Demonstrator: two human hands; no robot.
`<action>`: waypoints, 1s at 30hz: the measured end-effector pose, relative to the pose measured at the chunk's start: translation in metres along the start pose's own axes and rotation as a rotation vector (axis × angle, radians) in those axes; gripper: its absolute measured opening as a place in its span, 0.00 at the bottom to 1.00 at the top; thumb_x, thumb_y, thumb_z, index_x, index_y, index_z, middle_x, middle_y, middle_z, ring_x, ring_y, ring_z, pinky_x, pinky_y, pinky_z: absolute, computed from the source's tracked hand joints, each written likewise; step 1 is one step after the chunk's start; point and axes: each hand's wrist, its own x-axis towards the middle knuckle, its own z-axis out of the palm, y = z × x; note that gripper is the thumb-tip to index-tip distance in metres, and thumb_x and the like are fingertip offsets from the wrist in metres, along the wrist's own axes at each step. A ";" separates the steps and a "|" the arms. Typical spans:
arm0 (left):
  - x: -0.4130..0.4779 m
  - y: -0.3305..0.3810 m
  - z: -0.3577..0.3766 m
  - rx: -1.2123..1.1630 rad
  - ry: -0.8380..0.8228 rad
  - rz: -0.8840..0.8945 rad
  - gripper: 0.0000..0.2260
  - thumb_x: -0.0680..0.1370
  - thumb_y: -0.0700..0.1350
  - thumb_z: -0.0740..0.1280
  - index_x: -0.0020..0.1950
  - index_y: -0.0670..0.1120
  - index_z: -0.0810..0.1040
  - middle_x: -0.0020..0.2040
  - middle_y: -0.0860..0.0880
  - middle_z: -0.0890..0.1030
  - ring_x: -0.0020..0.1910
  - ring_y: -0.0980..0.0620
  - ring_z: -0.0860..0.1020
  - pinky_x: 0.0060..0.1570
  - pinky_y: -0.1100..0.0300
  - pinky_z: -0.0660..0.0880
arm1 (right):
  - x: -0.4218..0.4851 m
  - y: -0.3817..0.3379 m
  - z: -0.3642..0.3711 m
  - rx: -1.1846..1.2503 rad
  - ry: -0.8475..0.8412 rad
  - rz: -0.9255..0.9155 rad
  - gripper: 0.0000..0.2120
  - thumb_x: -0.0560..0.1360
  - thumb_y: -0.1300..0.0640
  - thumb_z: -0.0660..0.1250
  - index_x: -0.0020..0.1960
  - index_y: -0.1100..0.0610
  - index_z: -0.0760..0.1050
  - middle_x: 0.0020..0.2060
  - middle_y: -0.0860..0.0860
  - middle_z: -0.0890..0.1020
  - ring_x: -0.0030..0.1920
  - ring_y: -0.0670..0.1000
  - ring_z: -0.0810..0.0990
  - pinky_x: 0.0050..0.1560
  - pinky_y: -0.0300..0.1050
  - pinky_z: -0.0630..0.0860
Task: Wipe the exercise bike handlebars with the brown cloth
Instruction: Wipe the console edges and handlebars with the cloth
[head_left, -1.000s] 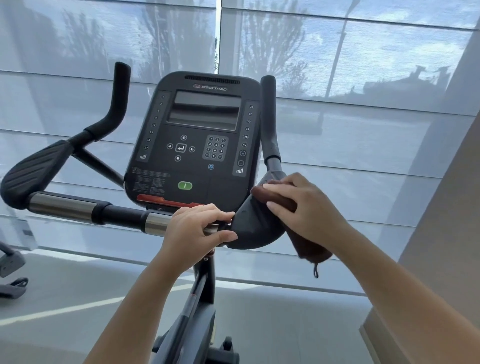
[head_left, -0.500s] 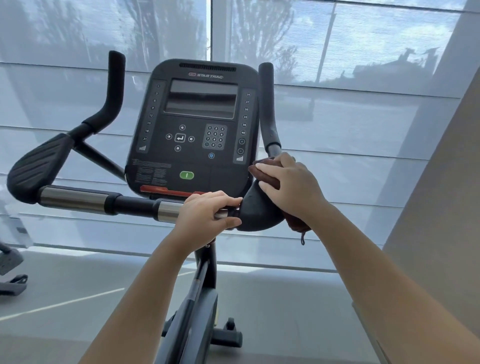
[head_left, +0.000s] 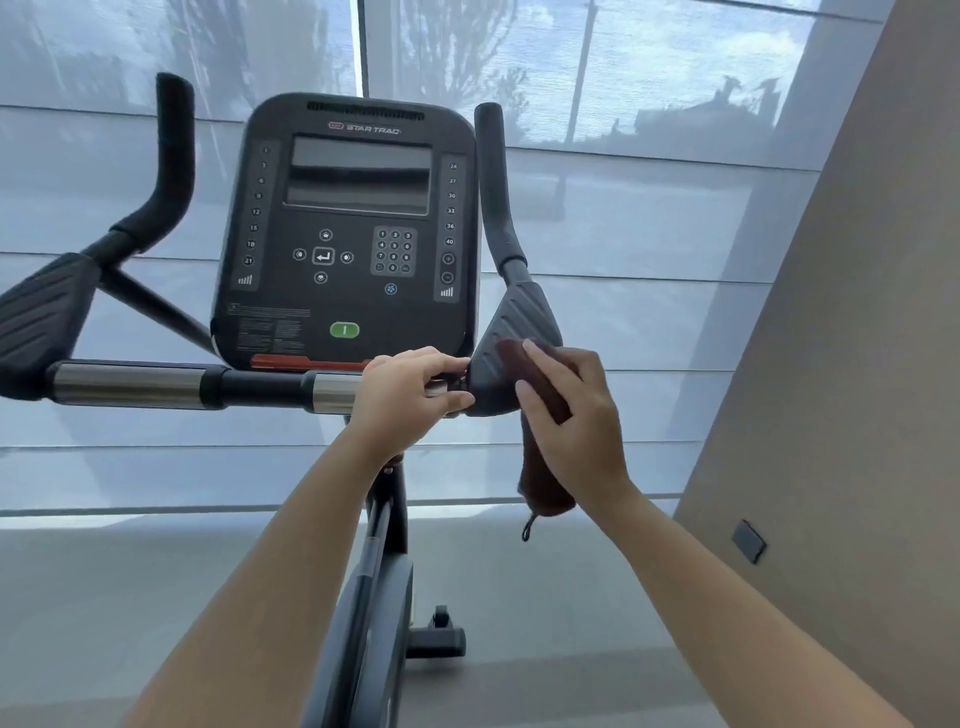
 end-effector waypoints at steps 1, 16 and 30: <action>0.000 0.000 0.000 -0.007 0.002 -0.004 0.14 0.70 0.44 0.73 0.55 0.47 0.81 0.43 0.52 0.81 0.47 0.50 0.78 0.53 0.47 0.69 | 0.010 0.006 -0.002 0.009 0.083 0.033 0.17 0.74 0.58 0.65 0.62 0.57 0.74 0.53 0.51 0.73 0.54 0.44 0.73 0.59 0.34 0.70; 0.006 -0.006 0.007 -0.063 0.013 -0.039 0.13 0.69 0.42 0.74 0.53 0.47 0.82 0.43 0.52 0.82 0.44 0.51 0.79 0.50 0.56 0.71 | 0.009 0.012 0.057 0.032 0.475 0.208 0.12 0.74 0.62 0.65 0.57 0.61 0.77 0.53 0.61 0.76 0.56 0.59 0.75 0.58 0.57 0.73; 0.004 -0.008 0.006 -0.059 -0.003 0.007 0.12 0.71 0.42 0.72 0.54 0.44 0.81 0.41 0.53 0.80 0.40 0.57 0.77 0.44 0.70 0.69 | -0.015 -0.036 0.098 0.144 0.704 0.355 0.15 0.72 0.64 0.67 0.59 0.63 0.76 0.55 0.63 0.74 0.58 0.61 0.73 0.60 0.45 0.68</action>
